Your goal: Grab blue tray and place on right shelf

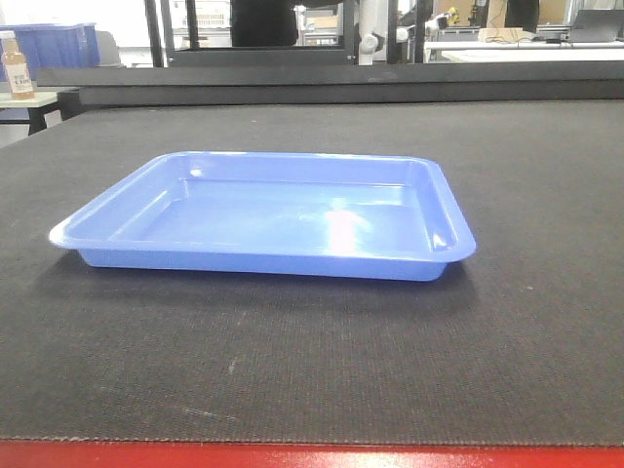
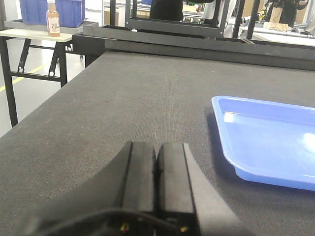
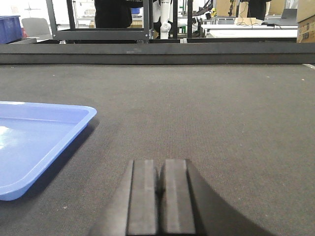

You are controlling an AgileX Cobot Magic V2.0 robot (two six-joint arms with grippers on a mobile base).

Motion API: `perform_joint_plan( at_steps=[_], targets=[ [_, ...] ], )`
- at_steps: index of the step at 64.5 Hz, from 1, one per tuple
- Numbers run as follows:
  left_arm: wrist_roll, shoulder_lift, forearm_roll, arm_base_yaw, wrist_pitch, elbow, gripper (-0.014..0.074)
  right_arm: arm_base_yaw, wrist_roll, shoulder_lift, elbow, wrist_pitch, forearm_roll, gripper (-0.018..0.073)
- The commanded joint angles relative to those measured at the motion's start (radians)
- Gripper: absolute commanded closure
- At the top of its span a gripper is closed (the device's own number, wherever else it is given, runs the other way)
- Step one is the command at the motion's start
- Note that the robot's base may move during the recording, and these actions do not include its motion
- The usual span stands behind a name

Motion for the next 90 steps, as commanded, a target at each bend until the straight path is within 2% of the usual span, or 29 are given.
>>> perform_joint_plan(
  at_steps=[1, 12, 21, 26, 32, 40, 45, 56, 59, 65, 75, 83, 90],
  targets=[
    [-0.002, -0.015, -0.008, 0.003, -0.089, 0.030, 0.0645, 0.001, -0.006, -0.021, -0.023, -0.098, 0.002, 0.0505],
    [-0.002, -0.015, -0.026, 0.003, -0.096, 0.030, 0.0645, 0.001, -0.006, -0.021, -0.023, -0.105, 0.002, 0.0505],
    [-0.002, -0.005, -0.073, 0.003, -0.167, -0.022, 0.0645, 0.001, 0.000, -0.021, -0.049, -0.179, 0.004, 0.0505],
    [-0.002, 0.025, -0.064, 0.003, -0.023, -0.152, 0.0645, 0.001, 0.008, -0.019, -0.148, -0.130, 0.004, 0.0505],
    [-0.002, 0.106, -0.038, 0.003, 0.204, -0.344, 0.0644, 0.001, 0.008, 0.018, -0.328, 0.079, 0.004, 0.0503],
    [-0.002, 0.262, -0.036, 0.003, 0.362, -0.585, 0.0600, 0.001, 0.007, 0.143, -0.517, 0.301, 0.004, 0.0487],
    [-0.002, 0.371, -0.045, 0.003, 0.411, -0.680, 0.0511, 0.001, 0.007, 0.236, -0.569, 0.337, 0.004, 0.0386],
    [-0.002, 0.579, -0.067, -0.015, 0.469, -0.771, 0.0244, 0.009, 0.007, 0.424, -0.583, 0.265, 0.004, -0.0023],
    [0.021, 0.622, -0.067, -0.037, 0.463, -0.781, 0.0202, 0.022, 0.007, 0.469, -0.584, 0.241, 0.004, -0.0088],
    [0.106, 0.726, -0.067, -0.101, 0.482, -0.844, 0.0192, 0.082, 0.007, 0.572, -0.627, 0.236, 0.008, -0.0057],
    [0.117, 0.916, -0.067, -0.192, 0.600, -1.023, 0.0192, 0.249, 0.007, 0.764, -0.827, 0.316, 0.023, -0.0052],
    [0.117, 1.078, -0.067, -0.209, 0.671, -1.155, 0.0193, 0.366, 0.009, 0.966, -0.995, 0.402, 0.024, -0.0052],
    [0.116, 1.231, -0.067, -0.209, 0.707, -1.262, 0.0194, 0.388, 0.046, 1.159, -1.159, 0.521, 0.024, -0.0052]
  ],
)
